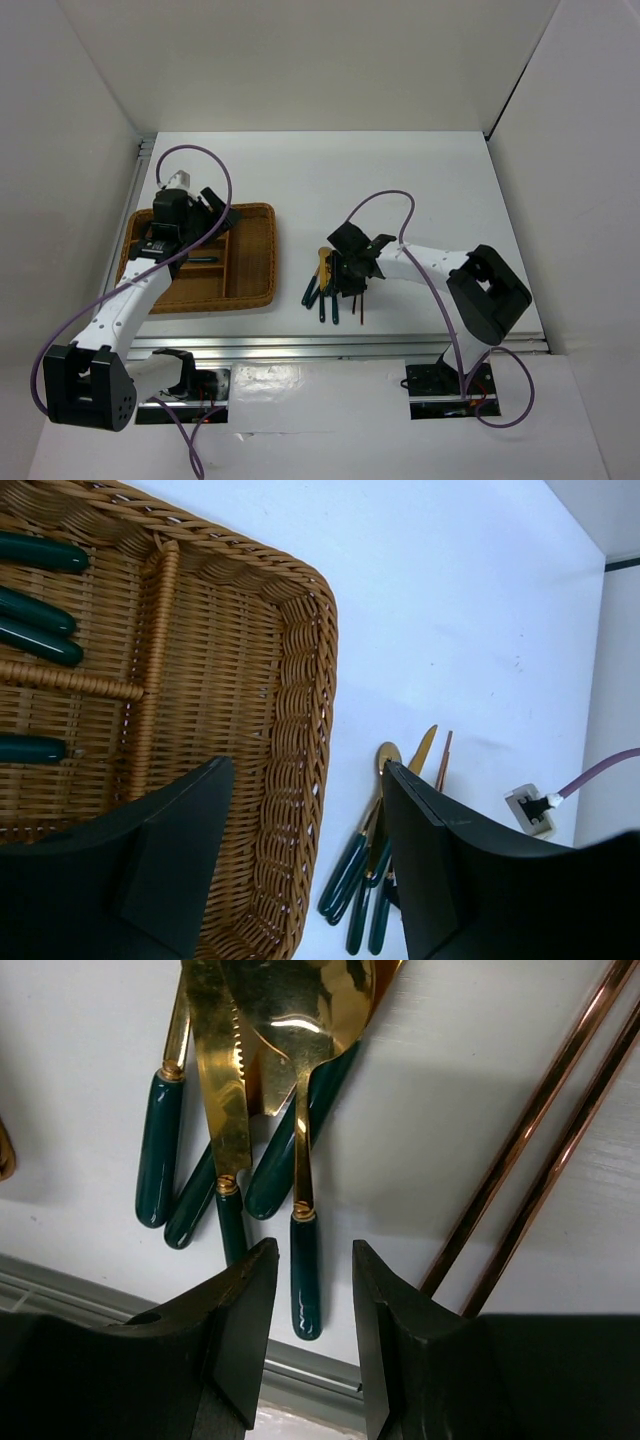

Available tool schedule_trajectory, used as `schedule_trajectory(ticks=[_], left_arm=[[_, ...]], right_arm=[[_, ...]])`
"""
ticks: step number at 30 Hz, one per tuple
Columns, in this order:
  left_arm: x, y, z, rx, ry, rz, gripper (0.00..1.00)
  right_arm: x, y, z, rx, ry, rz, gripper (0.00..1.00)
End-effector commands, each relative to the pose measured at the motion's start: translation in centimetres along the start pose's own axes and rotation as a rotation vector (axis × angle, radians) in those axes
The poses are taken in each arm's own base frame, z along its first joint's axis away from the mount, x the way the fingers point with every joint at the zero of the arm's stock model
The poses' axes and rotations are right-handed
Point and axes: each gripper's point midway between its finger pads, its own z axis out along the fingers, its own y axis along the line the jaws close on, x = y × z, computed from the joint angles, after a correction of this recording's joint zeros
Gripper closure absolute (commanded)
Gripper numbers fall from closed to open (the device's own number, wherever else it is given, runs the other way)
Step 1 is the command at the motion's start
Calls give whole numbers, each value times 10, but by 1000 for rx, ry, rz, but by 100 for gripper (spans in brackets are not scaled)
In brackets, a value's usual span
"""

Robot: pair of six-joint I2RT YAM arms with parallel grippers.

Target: Sort the eating utensils into containers

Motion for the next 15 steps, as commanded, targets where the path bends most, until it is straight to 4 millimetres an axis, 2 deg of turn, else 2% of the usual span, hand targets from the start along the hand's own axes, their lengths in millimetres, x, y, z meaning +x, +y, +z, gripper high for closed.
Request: schedule_trajectory(ticks=[1,2,6,14,15], left_arm=[[-8,0,-4,8,-44,68,25],[-4,5,-3,-11,-37,65,25],[-2,7,-3,-18,-30,76,20],[-4,11,-2,-38,-34,104,20],[-4,11,-2,-38,-34,104,21]], right_arm=[[-2,1,6,9,-12,16,57],[-2,1,6,9,-12,16,57],[3,0,11,21,5,8,58],[9,1,19,45,26,1,60],[8,0,19,51,20,11,63]])
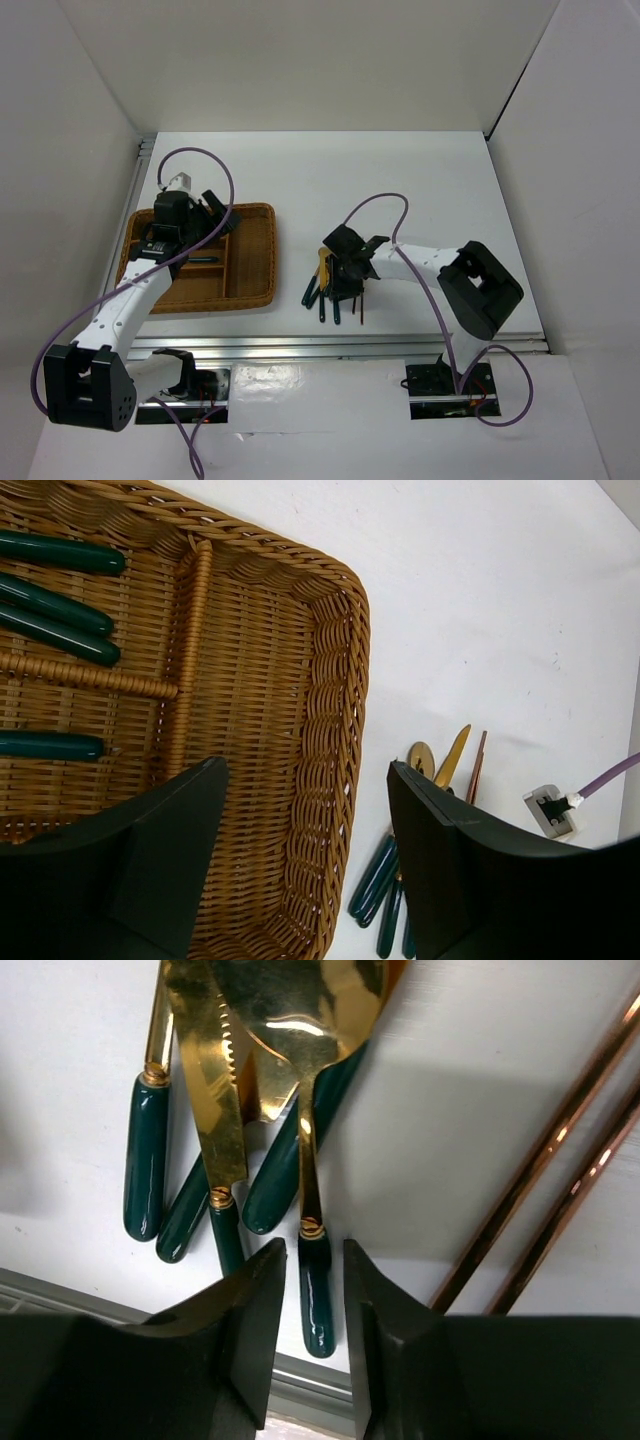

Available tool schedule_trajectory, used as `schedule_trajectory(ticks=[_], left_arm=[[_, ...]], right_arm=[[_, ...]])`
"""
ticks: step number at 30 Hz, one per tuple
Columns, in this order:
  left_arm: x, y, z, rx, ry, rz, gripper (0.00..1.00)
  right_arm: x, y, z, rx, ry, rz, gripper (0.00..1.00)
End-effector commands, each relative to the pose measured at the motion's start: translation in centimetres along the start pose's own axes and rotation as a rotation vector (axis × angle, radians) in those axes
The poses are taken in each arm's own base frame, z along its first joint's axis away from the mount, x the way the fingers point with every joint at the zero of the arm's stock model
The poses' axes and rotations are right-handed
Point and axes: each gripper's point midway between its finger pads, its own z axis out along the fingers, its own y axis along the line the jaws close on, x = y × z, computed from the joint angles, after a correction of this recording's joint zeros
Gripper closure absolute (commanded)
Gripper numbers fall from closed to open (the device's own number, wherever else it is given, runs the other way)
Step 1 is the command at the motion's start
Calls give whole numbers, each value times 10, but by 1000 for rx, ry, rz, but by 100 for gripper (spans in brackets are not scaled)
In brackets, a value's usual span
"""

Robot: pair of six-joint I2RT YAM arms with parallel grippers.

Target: Sort the eating utensils into containers

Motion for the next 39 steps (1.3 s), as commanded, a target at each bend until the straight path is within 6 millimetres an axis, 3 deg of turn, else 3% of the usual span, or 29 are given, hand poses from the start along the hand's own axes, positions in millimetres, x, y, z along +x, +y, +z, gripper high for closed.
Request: schedule_trajectory(ticks=[1,7,13,16,19,22,29,37,38,39], left_arm=[[-7,-4,-3,18,-27,48,22],[8,-27,-4,163,43,100,31],[54,-37,-13,305,197,142,38],[66,-59,-27,441,212,180,38],[88,-86,-45,627,264,234,36],[113,-100,-54,728,331,262,33],[164,-115,-38,784,473,238,30],[195,-134,-20,802,531,278,30],[191,-141,-16,813,518,282,30],[200,-137,-10,795,541,281,30]], right_arm=[[1,-1,9,35,-4,3,66],[-4,0,3,44,-26,21,82],[-14,5,-18,46,-66,51,88],[-33,19,-43,3,-140,54,88],[-54,32,-66,-26,-216,49,88],[-72,39,-83,-41,-291,48,88],[-95,58,-90,-94,-363,36,88],[-108,77,-101,-175,-415,39,88],[-108,77,-101,-175,-415,39,88],[-108,77,-101,-175,-415,39,88]])
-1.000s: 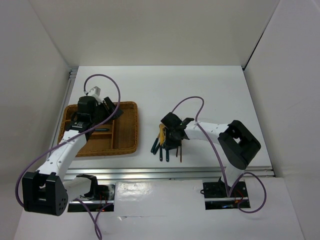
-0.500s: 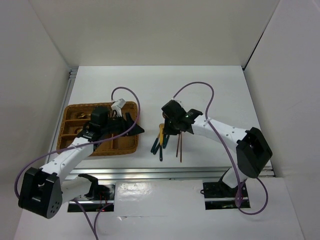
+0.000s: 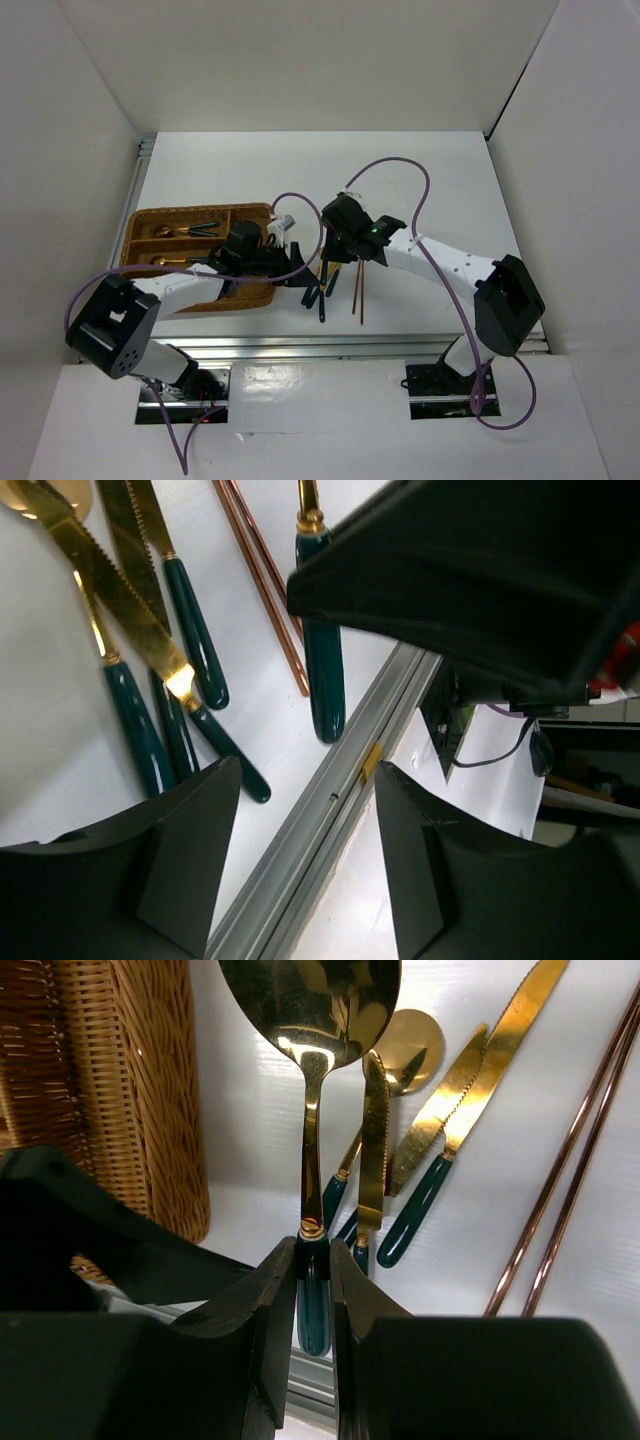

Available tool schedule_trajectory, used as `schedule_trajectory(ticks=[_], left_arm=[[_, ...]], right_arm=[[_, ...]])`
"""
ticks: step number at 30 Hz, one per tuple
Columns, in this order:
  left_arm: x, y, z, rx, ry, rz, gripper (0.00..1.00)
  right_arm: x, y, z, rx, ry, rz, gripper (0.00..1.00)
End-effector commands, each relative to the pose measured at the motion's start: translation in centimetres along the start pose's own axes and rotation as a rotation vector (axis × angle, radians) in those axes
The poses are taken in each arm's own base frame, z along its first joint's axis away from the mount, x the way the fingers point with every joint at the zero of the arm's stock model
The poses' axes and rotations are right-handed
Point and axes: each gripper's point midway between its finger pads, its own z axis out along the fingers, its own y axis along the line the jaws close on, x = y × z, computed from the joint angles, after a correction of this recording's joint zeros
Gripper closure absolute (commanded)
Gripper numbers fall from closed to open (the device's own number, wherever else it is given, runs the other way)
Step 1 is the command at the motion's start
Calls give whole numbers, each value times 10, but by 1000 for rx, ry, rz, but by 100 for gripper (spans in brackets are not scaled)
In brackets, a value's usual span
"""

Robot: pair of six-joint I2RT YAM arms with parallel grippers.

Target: Sort the eating utensils into containers

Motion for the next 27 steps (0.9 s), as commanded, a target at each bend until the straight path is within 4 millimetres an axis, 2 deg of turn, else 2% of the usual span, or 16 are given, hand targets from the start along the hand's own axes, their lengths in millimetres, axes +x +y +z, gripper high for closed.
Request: schedule_trajectory(ticks=[1,4,9,14,16,17,18,21,22,24,27], left_arm=[[-28,-15,16,56,-56,63,31],[-32,-16,26,80,-56,40,33],[-39,-16,34,107,-83,12,38],[-43,-14,40,116,-92,2,59],[-44,-13,40,109,-99,1,63],[-44,-13,40,109,-99,1,77],[-44,-13,40,109,-99,1,83],[-46,-13,42,110,-100,2,83],[-45,-12,42,105,-94,-4,83],[-46,-11,42,97,-102,-5,83],[-48,-5,38,64,-116,-21,83]], right_arm=[[-29,30,-12,-90,-100,5,88],[-30,34,-14,-114,-107,8,88],[-23,26,-6,-89,-96,14,88],[-21,27,-4,-97,-90,23,88],[-19,23,-2,-84,-91,22,88],[-19,23,-2,-84,-91,22,88],[-19,23,-2,-84,-91,22,88],[-13,17,3,-63,-71,18,88],[-12,17,4,-54,-63,16,79],[-10,14,5,-38,-47,13,69],[-24,18,-9,-43,-94,20,55]])
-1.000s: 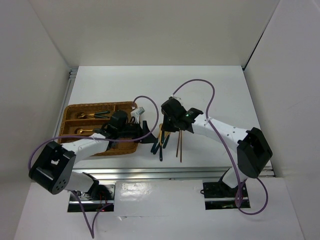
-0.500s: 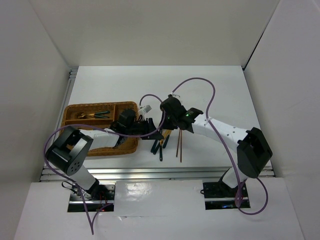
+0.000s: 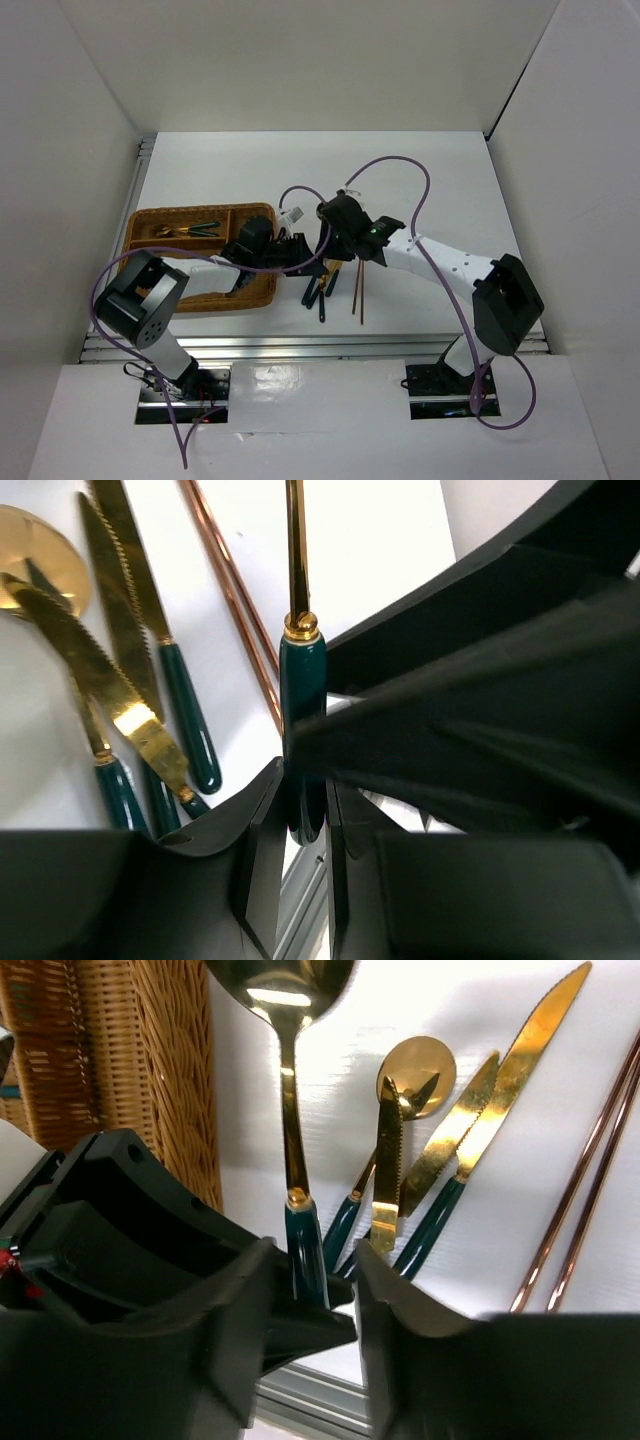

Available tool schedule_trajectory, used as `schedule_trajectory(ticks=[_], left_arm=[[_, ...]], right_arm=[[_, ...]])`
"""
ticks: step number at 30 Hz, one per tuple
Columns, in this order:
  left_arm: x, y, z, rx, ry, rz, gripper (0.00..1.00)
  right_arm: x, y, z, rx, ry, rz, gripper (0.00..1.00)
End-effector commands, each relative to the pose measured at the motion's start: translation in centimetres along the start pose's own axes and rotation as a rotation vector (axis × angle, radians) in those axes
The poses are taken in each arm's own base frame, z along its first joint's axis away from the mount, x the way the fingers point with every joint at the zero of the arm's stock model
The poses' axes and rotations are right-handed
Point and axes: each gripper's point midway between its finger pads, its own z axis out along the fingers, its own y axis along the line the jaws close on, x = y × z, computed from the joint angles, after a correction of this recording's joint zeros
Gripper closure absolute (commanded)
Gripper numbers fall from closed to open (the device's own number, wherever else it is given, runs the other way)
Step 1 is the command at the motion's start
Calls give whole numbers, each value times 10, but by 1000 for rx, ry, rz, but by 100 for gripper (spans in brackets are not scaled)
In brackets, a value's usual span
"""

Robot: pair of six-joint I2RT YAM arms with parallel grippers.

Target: Sort the eating utensils into containers

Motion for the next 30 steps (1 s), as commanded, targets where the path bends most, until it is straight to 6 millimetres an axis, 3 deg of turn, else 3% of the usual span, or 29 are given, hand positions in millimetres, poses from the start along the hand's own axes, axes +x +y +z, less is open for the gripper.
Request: schedule_trajectory(ticks=[1,7,11,15,16,17,20,22,23,26,30], left_arm=[[-28,-7,-4,9,-80,45,83],[-52,19,-33,-56,-177,-25,83],[-66,40,-59,-147,-263,-100,83],[-85,53,-96,-230,-414,-192,83],[-100,46,-113,-238,-488,-188,83],[-98,62,-125,-325,-533,-246,82],[-115,73,-170,-457,-721,-313,83],[-99,92,-193,-575,-786,-443,84],[-102,92,-217,-626,-897,-486,81],[-96,102,-251,-721,-1055,-536,72],[-79,115,-275,-826,-1158,-659,74]], right_arm=[[-23,14,-23,-32,-83,-2,49],[-48,18,-66,-69,-186,29,44],[-46,10,-80,-82,-207,58,41],[-38,-2,-73,-45,-198,72,39],[-35,-7,-68,-23,-195,69,39],[-29,-12,-62,4,-172,61,39],[-21,-16,-53,28,-138,51,39],[-14,-19,-47,37,-112,46,39],[-13,-20,-46,36,-113,36,39],[-15,-20,-44,22,-118,31,39],[-13,-20,-42,16,-112,13,38]])
